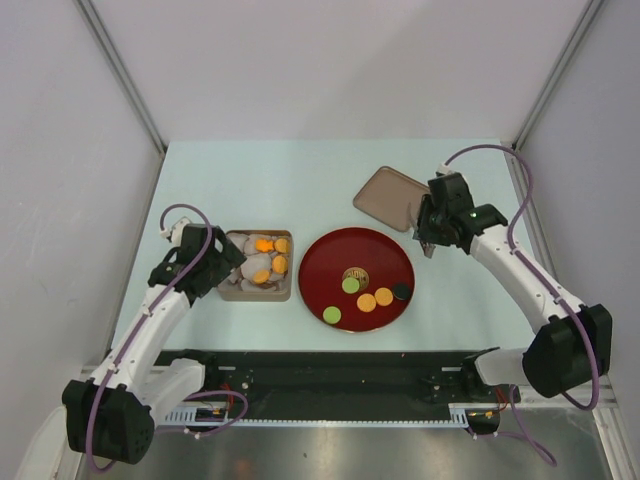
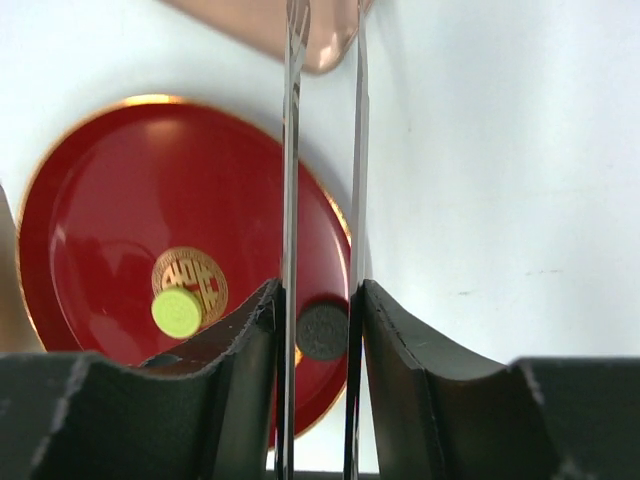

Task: Pack the cookies

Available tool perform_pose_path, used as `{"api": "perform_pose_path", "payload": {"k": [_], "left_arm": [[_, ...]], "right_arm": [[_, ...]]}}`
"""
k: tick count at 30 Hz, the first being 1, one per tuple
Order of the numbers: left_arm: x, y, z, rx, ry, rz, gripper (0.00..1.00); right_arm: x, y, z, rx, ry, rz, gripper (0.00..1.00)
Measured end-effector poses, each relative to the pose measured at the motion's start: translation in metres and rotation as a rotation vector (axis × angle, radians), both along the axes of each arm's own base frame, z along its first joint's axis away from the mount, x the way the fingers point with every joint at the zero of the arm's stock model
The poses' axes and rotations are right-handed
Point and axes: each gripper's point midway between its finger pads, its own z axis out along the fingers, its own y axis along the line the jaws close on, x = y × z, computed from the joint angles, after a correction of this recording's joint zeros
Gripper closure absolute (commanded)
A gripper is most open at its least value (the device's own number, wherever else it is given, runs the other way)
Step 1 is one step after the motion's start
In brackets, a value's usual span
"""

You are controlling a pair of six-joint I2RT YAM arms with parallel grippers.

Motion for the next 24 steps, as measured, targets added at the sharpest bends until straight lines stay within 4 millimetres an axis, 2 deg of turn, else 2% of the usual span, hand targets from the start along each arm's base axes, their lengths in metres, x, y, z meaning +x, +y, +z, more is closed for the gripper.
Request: {"api": "perform_pose_path", "payload": {"k": [4,7,12,19,24], "left_arm": [[0.000,-0.001,-0.001,-0.004,0.001,-0.004,0.00],[-0.001,-0.004,-0.005,-0.015,0.012,-0.013,0.00],[0.001,-0.011,-0.009,-0.037,0.024,-0.038,0.00],[0.004,-0.020,-0.009,-0.069,0.015,-0.068,0.00],[0.003,-0.023,-0.008,-0.082,0.013,-0.080,0.00]], "right_arm": [[0.010,-0.020,0.009,0.038,-0.038,-0.078,0.60],[0.021,-0.045,0.006,0.061,-0.049,-0.174,0.62],[0.031,-0.083,-0.028,0.090,0.035,-0.334,0.62],[0.046,-0.092,-0.072,0.098,0.118,-0.399,0.61],[0.052,-0.102,-0.100,0.093,0.172,-0.445,0.56]]}}
